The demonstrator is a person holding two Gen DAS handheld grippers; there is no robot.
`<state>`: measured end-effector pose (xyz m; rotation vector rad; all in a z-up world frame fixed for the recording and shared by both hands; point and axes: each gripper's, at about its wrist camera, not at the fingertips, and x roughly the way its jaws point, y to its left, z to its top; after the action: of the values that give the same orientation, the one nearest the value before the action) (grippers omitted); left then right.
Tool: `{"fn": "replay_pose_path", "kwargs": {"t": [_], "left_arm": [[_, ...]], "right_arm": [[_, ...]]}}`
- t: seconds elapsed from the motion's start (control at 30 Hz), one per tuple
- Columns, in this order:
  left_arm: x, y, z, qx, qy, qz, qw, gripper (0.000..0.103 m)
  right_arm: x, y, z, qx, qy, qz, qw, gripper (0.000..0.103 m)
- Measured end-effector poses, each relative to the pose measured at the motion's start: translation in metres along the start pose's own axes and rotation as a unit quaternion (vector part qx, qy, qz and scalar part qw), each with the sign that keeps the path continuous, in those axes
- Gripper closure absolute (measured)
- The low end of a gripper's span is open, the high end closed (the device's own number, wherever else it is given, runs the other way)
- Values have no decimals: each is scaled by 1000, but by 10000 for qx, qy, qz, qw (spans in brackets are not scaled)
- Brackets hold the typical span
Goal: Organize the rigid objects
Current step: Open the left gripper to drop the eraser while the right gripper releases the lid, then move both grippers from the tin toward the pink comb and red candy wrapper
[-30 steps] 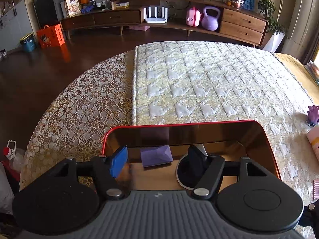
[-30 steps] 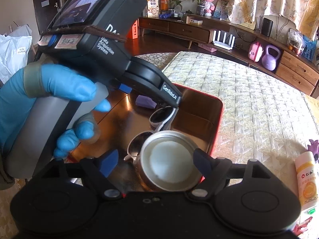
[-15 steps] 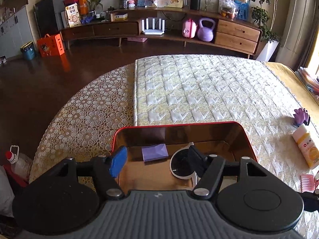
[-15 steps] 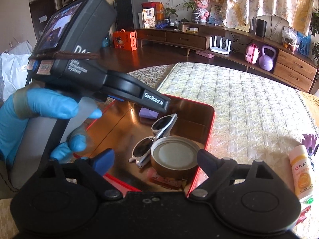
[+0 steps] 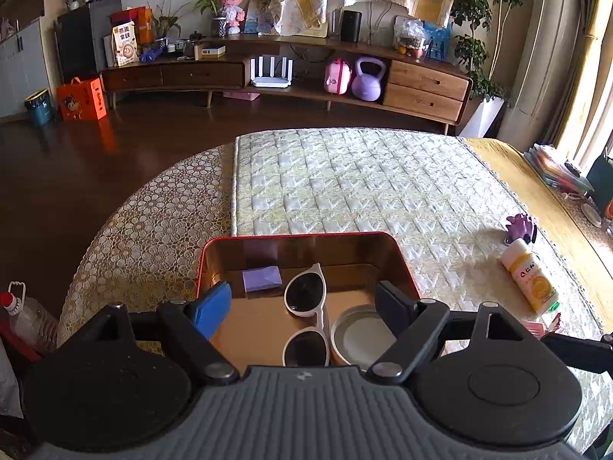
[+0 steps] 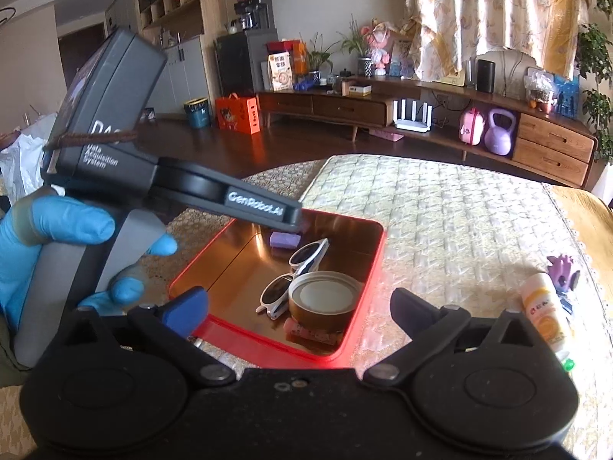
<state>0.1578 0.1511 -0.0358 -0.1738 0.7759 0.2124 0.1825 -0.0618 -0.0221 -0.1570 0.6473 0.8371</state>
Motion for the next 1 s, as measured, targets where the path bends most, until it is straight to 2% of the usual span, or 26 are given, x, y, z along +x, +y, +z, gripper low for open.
{"fn": "replay_pose_path", "kwargs": {"t": [0.17, 0.43, 0.57, 0.73, 1.0], "left_arm": [[-17, -10, -12, -92, -54, -206, 9997, 20], [-38, -37, -27, -59, -232, -441, 9987, 17], [-45, -54, -34, -60, -293, -558, 9980, 17], [-50, -84, -47, 195, -360, -754, 9963, 17], [-37, -127, -63, 564, -177, -1173, 9913, 17]], "right_arm": [[-22, -15, -10, 162, -110, -146, 9997, 1], [-52, -44, -35, 267, -208, -759, 9965, 0], [-65, -67, -51, 531, -173, -1027, 9931, 0], [-79, -95, -72, 771, -127, -1275, 9888, 0], [-94, -139, -90, 1028, -87, -1560, 9823, 0]]}}
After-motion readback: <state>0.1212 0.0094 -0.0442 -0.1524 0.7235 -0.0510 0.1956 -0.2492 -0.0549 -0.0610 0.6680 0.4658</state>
